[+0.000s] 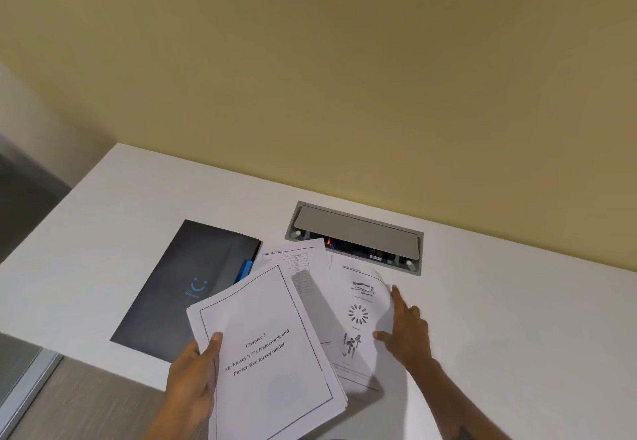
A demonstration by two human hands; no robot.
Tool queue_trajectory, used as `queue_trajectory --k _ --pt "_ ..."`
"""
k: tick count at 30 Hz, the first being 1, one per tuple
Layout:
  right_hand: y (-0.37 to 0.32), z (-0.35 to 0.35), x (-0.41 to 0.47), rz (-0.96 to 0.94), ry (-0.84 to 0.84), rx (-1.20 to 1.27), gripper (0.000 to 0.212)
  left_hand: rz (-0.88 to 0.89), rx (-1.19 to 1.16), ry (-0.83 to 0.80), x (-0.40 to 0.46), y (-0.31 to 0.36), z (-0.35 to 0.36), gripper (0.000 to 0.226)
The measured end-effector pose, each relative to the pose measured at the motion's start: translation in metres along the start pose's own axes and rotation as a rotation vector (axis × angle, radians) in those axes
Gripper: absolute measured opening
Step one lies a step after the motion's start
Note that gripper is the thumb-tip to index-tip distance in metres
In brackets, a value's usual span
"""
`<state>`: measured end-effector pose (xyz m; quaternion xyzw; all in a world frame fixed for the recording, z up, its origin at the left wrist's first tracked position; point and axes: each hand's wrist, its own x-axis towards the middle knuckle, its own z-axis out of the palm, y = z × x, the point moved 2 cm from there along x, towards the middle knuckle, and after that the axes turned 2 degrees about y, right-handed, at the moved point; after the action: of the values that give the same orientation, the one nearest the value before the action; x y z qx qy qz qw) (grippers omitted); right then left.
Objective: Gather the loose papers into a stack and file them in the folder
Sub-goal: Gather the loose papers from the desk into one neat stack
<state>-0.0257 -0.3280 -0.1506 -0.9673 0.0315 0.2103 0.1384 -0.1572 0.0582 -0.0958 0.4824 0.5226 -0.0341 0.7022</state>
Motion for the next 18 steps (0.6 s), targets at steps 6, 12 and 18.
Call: queue_trajectory --k 6,12,18 --pt "0.012 0.007 -0.022 0.104 0.069 0.393 0.111 0.012 0.063 -0.028 0.0 0.003 0.009 0.013" --pt "0.038 0.015 -0.043 0.335 0.18 0.555 0.087 0.022 0.073 -0.033 -0.001 0.007 0.014 0.008" --pt "0.069 0.011 -0.066 0.396 0.3 0.721 0.037 0.022 0.101 -0.076 -0.002 0.009 0.021 0.01"
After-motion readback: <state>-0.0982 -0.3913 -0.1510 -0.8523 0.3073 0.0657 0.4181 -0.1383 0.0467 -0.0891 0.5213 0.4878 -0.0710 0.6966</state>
